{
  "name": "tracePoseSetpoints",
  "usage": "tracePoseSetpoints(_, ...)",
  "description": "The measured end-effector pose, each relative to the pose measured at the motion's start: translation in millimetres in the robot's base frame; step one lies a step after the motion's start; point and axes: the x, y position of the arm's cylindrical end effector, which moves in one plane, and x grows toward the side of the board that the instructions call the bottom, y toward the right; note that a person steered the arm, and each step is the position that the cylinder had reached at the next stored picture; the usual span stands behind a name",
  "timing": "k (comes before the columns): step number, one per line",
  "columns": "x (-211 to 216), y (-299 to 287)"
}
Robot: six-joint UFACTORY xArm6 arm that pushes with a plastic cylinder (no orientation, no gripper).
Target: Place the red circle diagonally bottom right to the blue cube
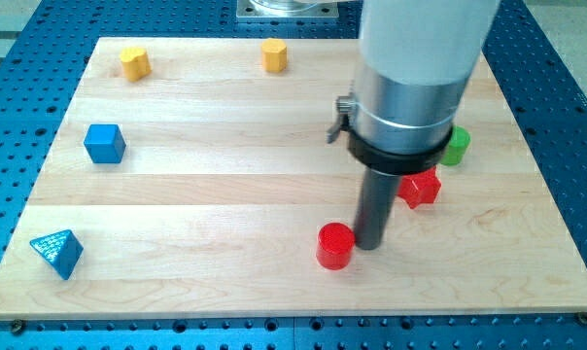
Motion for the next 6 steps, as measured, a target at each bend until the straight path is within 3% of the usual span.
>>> tracePoseSetpoints(1,24,11)
tracePoseSetpoints(2,33,-37)
tracePoseSetpoints(3,21,-94)
tracePoseSetpoints(5,-10,-37)
tracePoseSetpoints(6,-51,-90)
